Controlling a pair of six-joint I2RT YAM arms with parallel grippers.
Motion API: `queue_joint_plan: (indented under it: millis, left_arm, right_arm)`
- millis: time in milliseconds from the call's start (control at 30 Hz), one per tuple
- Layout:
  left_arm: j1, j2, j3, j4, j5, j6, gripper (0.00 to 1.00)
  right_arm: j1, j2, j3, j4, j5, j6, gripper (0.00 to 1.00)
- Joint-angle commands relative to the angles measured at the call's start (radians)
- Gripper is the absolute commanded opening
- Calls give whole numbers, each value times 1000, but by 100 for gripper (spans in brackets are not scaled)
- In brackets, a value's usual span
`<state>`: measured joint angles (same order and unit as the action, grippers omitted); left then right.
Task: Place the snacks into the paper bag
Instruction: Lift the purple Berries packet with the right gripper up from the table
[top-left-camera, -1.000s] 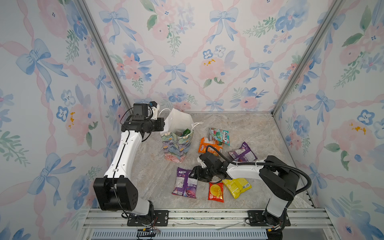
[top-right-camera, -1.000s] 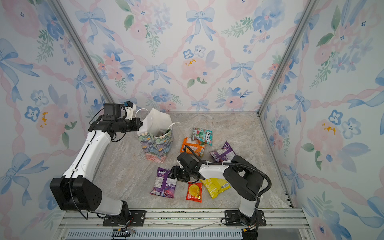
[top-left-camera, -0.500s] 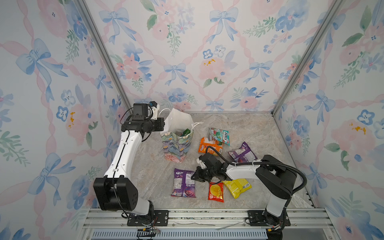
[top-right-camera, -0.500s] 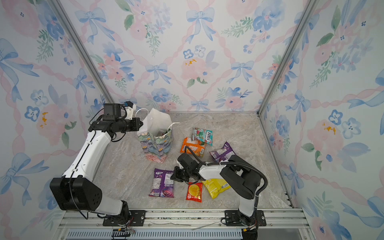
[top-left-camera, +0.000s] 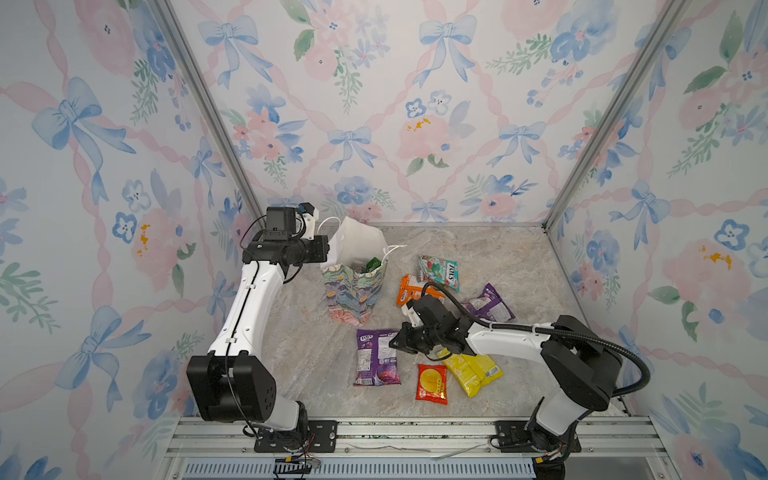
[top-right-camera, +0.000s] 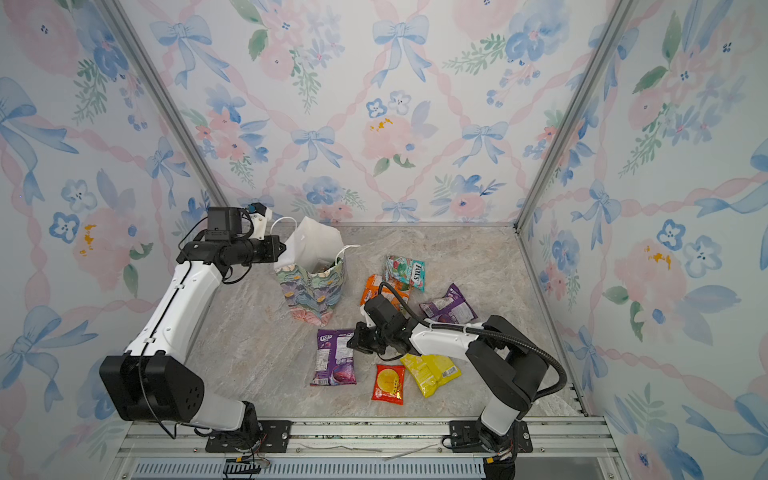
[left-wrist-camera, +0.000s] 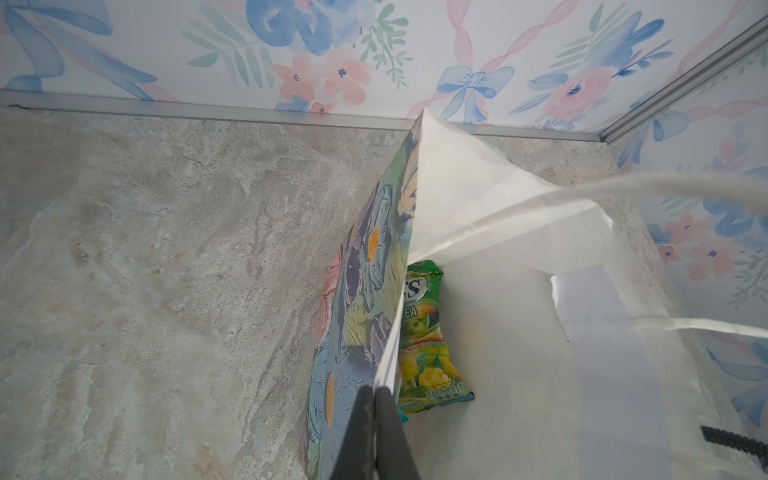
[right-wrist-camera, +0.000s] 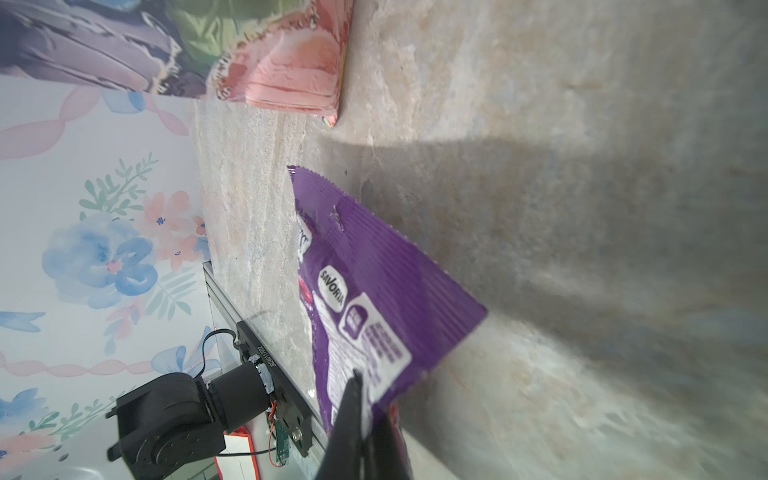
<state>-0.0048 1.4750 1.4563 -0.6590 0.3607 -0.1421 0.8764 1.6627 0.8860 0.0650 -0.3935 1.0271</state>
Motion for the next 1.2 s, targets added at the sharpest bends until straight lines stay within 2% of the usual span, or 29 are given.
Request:
queue_joint_plan:
  millis: [0,300,667,867,1167]
  left_arm:
    - [9,-1,-21,-17,12,10,0]
    - [10,-1,-20,-17,16,9,0]
    - [9,-1,-22,-17,17,7,0]
    - [9,1,-28,-17,21,8,0]
    - [9,-4,-31,-17,23,15,0]
  right_arm:
    - [-34,-74,41,-112,29,-60,0]
    - [-151,-200,100,-308,80,-166,0]
    - [-347,-301,257,-413,154,-293,0]
    - [-421,-274,407,-414,178,-354,0]
    - [-434,-162,677,-428,180,-429,0]
